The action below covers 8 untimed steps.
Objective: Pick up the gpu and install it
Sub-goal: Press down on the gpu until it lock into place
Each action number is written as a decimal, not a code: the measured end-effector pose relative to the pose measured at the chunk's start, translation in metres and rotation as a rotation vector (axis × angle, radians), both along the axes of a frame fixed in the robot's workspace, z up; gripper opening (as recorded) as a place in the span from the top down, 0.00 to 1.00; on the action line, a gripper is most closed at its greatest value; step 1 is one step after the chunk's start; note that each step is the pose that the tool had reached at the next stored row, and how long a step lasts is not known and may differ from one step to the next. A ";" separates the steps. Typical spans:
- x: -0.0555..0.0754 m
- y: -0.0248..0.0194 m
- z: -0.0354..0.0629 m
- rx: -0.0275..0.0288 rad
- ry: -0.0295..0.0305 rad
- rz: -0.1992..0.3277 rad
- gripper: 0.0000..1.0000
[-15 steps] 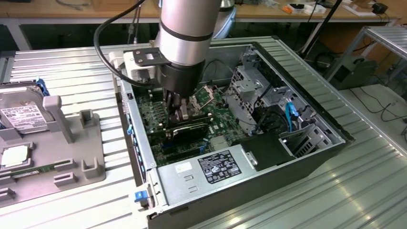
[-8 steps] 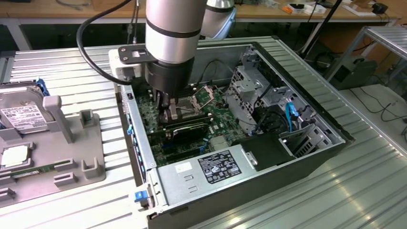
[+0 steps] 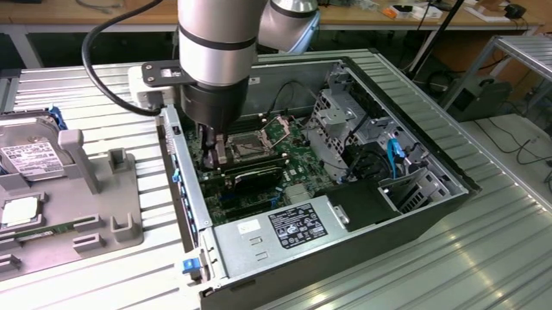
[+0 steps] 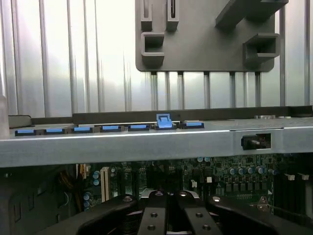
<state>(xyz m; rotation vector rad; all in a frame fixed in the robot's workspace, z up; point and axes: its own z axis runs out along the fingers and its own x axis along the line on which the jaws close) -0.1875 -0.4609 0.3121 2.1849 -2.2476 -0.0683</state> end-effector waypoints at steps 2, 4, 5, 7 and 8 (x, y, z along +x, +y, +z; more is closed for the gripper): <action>-0.006 0.0000 0.0001 0.0000 0.0001 0.000 0.89; -0.009 0.0000 0.0001 0.0000 0.0001 0.000 0.89; -0.009 0.0000 0.0001 0.0000 0.0000 0.000 0.89; -0.012 0.0000 0.0001 0.0000 0.0000 0.000 0.89; -0.014 0.0000 0.0000 0.0000 0.0000 0.000 0.89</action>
